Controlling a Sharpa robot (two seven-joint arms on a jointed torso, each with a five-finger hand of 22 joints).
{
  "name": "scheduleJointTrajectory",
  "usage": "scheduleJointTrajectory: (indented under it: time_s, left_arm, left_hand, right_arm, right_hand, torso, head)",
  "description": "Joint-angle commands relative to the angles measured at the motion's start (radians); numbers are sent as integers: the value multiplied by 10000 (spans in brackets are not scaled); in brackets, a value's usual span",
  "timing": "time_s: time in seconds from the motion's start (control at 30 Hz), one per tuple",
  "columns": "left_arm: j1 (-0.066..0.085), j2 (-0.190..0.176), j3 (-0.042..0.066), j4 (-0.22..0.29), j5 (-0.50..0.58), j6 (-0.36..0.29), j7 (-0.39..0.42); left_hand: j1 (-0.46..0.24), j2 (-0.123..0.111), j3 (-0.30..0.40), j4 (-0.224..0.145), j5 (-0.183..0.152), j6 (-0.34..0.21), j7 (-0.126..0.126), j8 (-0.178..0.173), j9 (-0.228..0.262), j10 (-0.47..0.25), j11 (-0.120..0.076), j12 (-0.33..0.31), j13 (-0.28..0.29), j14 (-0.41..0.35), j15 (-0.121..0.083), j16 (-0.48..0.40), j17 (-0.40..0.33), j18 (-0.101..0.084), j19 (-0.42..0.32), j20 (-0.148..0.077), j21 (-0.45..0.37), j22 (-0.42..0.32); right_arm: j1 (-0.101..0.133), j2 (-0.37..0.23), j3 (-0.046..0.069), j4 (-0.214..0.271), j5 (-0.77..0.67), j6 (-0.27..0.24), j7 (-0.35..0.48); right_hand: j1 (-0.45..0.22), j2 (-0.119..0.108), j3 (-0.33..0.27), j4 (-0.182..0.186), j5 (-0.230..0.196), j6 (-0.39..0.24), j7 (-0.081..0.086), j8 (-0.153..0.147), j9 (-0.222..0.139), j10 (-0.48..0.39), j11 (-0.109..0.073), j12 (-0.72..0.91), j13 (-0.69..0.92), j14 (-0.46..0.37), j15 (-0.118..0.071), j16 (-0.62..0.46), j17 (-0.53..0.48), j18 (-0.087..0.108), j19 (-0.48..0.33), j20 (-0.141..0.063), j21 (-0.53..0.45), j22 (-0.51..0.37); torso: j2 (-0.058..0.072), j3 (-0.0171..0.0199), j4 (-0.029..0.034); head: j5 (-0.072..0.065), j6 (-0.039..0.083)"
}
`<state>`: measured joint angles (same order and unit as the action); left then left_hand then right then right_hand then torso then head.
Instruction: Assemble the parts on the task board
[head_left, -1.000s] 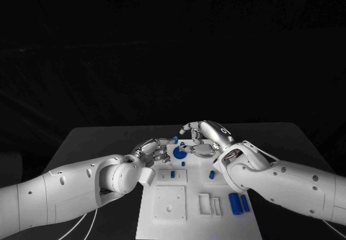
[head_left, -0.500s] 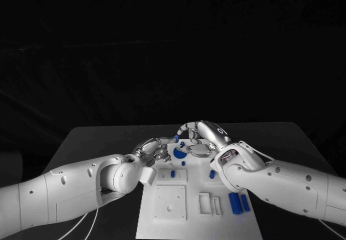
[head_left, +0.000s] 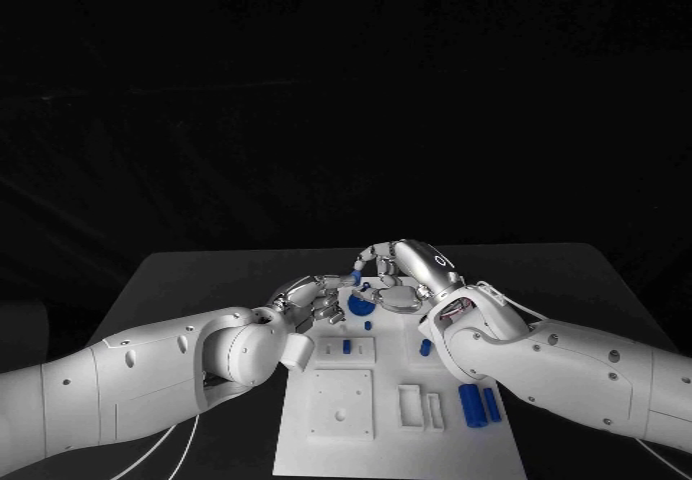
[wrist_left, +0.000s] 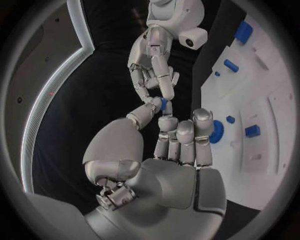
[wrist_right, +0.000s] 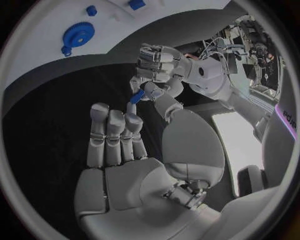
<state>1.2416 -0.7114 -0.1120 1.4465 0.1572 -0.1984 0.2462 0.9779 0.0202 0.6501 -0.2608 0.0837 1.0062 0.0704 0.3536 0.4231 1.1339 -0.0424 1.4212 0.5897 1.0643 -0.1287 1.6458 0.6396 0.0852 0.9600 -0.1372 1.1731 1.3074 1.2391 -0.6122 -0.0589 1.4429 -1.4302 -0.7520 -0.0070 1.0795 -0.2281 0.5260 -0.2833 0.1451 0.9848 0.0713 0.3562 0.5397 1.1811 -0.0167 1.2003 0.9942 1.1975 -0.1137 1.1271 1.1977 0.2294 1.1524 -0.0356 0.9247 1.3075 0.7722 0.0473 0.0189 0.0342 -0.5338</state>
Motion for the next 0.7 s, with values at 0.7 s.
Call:
scheduleJointTrajectory:
  time_s: [0.7]
  left_arm:
    - [6, -9, 10, 37, -345, 813, -191]
  left_hand:
    - [-4, 110, 80, 3, 60, 10, 55, 35, 5, 18, 47, 59, 32, 161, -163, 23, -18, 116, 50, -1049, 72, 201]
  right_arm:
    - [-38, 56, -1, -18, -205, -151, 35]
  right_hand:
    - [172, 57, 696, 39, -335, 549, 42, 214, 527, 96, -190, -71, 71, -2, -172, 67, 12, 324, -19, -37, 180, 83]
  torso:
    - [-6, -3, -12]
  head:
    - [22, -45]
